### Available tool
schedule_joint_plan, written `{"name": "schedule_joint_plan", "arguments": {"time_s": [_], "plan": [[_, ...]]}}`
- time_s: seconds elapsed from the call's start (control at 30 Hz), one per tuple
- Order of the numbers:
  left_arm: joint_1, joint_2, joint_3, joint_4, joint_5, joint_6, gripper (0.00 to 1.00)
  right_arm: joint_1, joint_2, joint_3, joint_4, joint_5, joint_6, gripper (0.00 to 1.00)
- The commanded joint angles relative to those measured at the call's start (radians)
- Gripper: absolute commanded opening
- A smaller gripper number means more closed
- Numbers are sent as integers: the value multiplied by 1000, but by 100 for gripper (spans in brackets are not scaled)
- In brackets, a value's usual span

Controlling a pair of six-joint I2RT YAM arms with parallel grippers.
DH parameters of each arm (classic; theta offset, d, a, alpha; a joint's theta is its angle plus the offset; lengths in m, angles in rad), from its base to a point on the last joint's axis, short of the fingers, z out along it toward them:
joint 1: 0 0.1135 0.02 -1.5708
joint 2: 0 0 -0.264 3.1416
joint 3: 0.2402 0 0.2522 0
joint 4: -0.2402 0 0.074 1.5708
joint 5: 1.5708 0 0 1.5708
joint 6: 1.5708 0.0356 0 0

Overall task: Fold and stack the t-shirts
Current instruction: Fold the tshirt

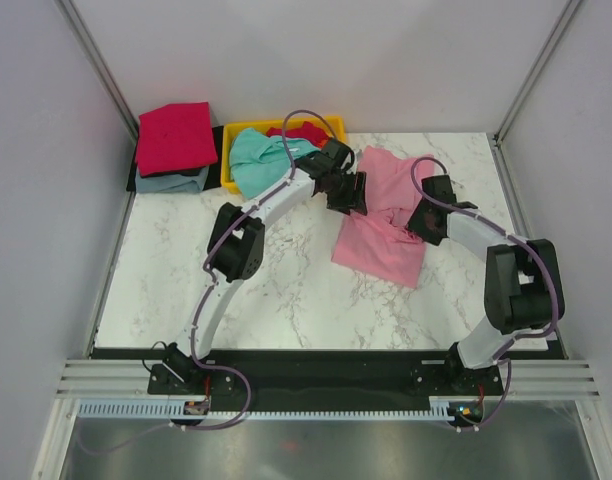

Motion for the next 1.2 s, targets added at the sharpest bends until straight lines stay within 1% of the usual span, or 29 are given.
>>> {"name": "schedule_joint_plan", "arguments": {"time_s": [0.0, 0.03, 0.07, 0.1, 0.13, 0.17, 0.23, 0.3, 0.33, 0.37, 0.43, 0.47, 0.53, 0.57, 0.6, 0.63, 0.67, 0.7, 0.77, 0.8, 0.87, 1.03, 1.17], "plan": [[17, 35, 121, 4, 60, 29, 66, -38, 17, 79, 40, -35, -16, 59], [20, 38, 142, 3, 71, 28, 70, -51, 18, 101, 36, -43, -35, 66], [27, 34, 174, -2, 66, 22, 73, -65, 21, 165, 26, -49, -45, 71], [34, 24, 184, 0, 59, 16, 78, -90, 25, 200, 2, -62, -59, 77], [43, -6, 188, 0, 43, 11, 80, -100, 25, 239, -10, -89, -71, 79], [46, -23, 188, 0, 33, 3, 81, -104, 22, 312, -29, -97, -99, 80], [55, -69, 175, -2, -2, 0, 82, -106, 2, 363, -72, -106, -121, 82], [55, -152, 115, 0, -30, 5, 81, -106, -41, 365, -77, -143, -137, 81], [55, -176, 87, 0, -50, 5, 81, -105, -58, 345, -72, -184, -139, 80], [55, -228, 26, 0, -56, -4, 80, -103, -73, 293, -66, -197, -136, 79], [54, -268, -41, 3, -50, -13, 75, -101, -107, 232, -41, -252, -130, 71], [52, -301, -113, 7, -44, -26, 72, -100, -121, 165, -8, -293, -119, 59], [41, -339, -198, 29, -32, -36, 69, -98, -127, 100, 35, -334, -108, 45], [38, -359, -300, 79, -23, -49, 68, -98, -123, 61, 49, -368, -104, 40], [35, -403, -357, 114, -12, -56, 66, -97, -104, 49, 66, -381, -102, 27], [31, -422, -412, 150, 17, -69, 66, -100, -92, 41, 74, -394, -102, 22], [28, -443, -518, 227, 35, -93, 65, -97, -78, 38, 78, -391, -107, 19], [26, -459, -566, 262, 52, -107, 64, -100, -46, 38, 83, -388, -108, 13], [20, -491, -678, 328, 100, -142, 63, -100, -11, 53, 95, -388, -116, 11], [17, -494, -704, 370, 121, -148, 62, -101, 29, 61, 100, -390, -121, 10], [9, -488, -746, 392, 132, -153, 61, -103, 69, 88, 106, -396, -134, 9], [5, -459, -800, 452, 146, -173, 60, -108, 207, 144, 121, -430, -168, 8], [3, -433, -800, 454, 143, -175, 59, -115, 302, 173, 131, -439, -190, 8]]}}
